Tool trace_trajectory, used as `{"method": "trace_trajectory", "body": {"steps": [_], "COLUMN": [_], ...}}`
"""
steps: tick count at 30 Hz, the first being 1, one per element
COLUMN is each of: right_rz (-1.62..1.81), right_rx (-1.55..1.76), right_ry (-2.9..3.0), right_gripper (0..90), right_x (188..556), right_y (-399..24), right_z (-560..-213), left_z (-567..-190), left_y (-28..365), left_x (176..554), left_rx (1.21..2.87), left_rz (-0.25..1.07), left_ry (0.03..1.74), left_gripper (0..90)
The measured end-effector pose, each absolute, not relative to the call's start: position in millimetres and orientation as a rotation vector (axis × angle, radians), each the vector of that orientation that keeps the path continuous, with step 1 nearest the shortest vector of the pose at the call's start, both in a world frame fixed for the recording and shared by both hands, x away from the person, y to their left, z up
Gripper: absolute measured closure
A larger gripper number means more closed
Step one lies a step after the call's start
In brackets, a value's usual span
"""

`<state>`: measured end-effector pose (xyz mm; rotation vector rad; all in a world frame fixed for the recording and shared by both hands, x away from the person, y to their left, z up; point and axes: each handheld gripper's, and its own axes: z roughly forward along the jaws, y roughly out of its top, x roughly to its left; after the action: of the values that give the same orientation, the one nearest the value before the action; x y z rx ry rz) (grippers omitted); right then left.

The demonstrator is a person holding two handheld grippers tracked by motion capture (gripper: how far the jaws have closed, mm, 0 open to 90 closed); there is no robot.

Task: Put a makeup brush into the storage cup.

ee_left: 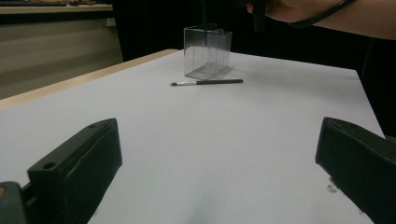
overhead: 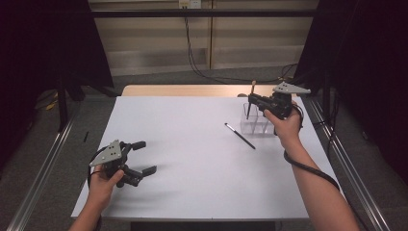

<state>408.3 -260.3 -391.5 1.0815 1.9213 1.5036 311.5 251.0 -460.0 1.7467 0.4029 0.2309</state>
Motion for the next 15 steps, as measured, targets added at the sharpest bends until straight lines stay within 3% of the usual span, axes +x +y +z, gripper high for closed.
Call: {"method": "trace_trajectory", "body": {"steps": [15], "right_rz": [1.504], "right_rx": [1.082], "right_ry": [1.927], "right_gripper": [82.9], "right_x": [407.9], "right_y": [-260.3], "right_z": [-392.5], "left_z": [-459.9], "left_y": [251.1], "left_x": [311.8], "left_rx": [1.755], "left_rz": [0.235], "left_ry": [0.398], "left_gripper": [0.3]}}
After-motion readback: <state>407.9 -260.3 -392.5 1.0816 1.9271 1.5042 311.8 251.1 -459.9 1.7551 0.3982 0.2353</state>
